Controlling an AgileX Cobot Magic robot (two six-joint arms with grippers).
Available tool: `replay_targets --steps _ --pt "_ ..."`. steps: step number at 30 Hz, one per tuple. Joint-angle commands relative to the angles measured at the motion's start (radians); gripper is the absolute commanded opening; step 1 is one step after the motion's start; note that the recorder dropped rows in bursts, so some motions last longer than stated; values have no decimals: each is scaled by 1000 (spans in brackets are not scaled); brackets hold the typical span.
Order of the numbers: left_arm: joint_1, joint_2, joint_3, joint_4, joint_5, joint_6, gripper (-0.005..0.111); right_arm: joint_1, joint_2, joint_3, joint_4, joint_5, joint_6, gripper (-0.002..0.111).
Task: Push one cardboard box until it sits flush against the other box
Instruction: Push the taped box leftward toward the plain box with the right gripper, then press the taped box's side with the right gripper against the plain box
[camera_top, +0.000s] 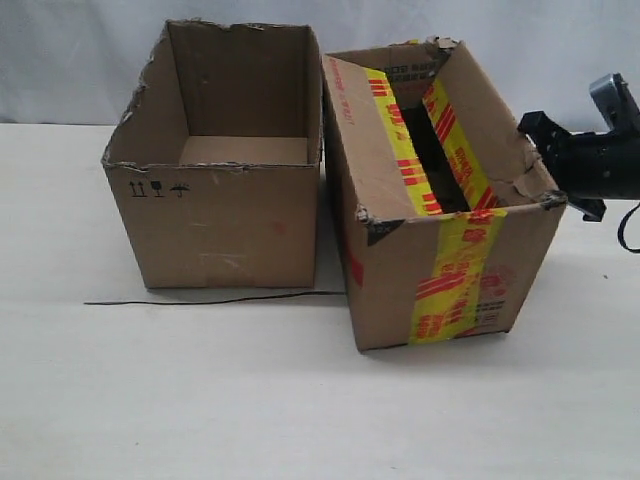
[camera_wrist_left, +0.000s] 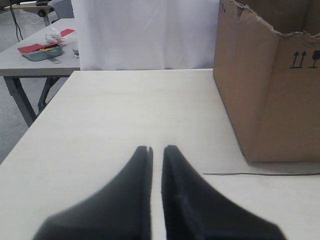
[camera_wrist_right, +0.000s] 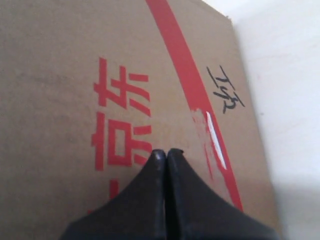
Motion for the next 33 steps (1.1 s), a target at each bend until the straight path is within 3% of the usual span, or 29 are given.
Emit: replay_targets --steps 1,7,14,17,21,26,33 --pt "-7 -1 2 -9 -12 -4 0 5 -2 -2 51 64 -30 0" --pt "-7 -1 2 -9 -12 -4 0 -13 -126 -2 -33 -13 11 0" --pt "-7 -1 2 -9 -12 -4 0 -66 -439 -2 -498 -188 271 0" --pt "-7 -1 2 -9 -12 -4 0 -64 -575 -2 -630 -141 276 0" --pt "-7 -1 2 -9 -12 -4 0 -54 -706 14 -671 25 263 0" --pt "-7 -1 2 -9 -12 -4 0 67 -876 157 -766 38 227 0" --pt "-7 -1 2 -9 -12 -4 0 335 -1075 439 -936 -118 275 0"
